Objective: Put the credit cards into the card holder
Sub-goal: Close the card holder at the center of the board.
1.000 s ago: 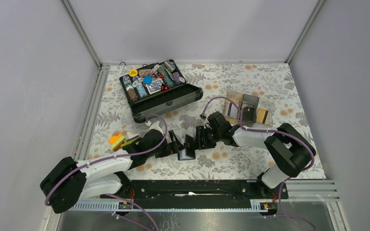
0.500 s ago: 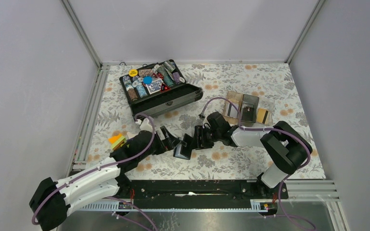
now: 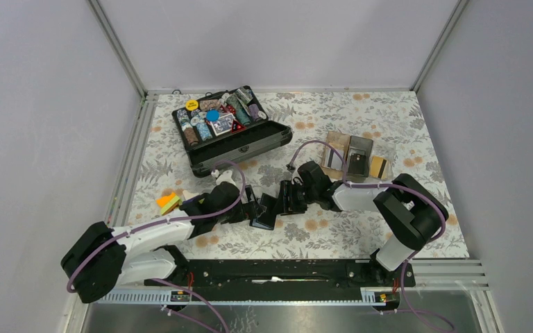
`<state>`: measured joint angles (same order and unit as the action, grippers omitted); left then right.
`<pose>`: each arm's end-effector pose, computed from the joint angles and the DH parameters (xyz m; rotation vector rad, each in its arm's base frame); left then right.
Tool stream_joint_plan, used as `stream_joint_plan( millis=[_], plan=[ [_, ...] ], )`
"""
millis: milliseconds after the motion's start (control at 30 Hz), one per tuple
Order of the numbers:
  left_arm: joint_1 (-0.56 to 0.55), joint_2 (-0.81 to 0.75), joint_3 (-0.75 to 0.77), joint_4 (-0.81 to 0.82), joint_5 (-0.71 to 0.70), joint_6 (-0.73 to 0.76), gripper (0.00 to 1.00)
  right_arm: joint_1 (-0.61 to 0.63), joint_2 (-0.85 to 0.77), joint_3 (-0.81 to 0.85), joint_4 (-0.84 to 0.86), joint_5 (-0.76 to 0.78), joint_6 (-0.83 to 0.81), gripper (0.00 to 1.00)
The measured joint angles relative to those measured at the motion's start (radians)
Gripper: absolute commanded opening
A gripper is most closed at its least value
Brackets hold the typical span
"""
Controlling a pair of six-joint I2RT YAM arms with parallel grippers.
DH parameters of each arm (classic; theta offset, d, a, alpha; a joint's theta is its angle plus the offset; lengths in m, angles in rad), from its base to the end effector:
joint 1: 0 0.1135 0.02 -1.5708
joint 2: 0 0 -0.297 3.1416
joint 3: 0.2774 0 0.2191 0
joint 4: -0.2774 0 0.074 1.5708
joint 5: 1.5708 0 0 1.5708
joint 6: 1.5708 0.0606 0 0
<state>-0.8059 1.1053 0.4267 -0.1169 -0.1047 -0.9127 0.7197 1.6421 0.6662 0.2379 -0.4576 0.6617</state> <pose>0.1309 -0.1272 0.1974 -0.1850 2.4686 -0.6807 0.2109 0.2205 0.1825 -0.3336 2.5201 1.1664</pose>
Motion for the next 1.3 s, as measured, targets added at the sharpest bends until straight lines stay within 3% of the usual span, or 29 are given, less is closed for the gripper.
stream_joint_plan(
  millis=[167, 600, 900, 1000, 1100, 1233, 1300],
  plan=[
    [0.000, 0.064, 0.003, 0.040, 0.000, 0.026, 0.68, 0.000, 0.013, -0.002, 0.031, -0.003, 0.022, 0.52],
    [-0.002, 0.173, 0.037, 0.096, 0.000, 0.048, 0.33, 0.006, 0.068, -0.051, 0.247, 0.002, 0.190, 0.50],
    [-0.003, 0.208, 0.038, 0.145, -0.016, 0.049, 0.24, 0.008, 0.102, -0.060, 0.343, 0.027, 0.259, 0.48],
    [-0.003, 0.220, 0.038, 0.170, -0.024, 0.049, 0.23, 0.008, 0.119, -0.060, 0.375, 0.031, 0.270, 0.41],
    [-0.003, 0.225, 0.038, 0.188, -0.028, 0.049, 0.23, 0.008, 0.125, -0.061, 0.381, 0.046, 0.274, 0.21],
    [-0.003, 0.218, 0.036, 0.201, -0.027, 0.054, 0.34, 0.008, 0.118, -0.069, 0.395, 0.055, 0.285, 0.01],
    [-0.002, 0.208, 0.034, 0.197, -0.028, 0.060, 0.47, 0.008, 0.101, -0.072, 0.392, 0.055, 0.286, 0.00]
  ],
)
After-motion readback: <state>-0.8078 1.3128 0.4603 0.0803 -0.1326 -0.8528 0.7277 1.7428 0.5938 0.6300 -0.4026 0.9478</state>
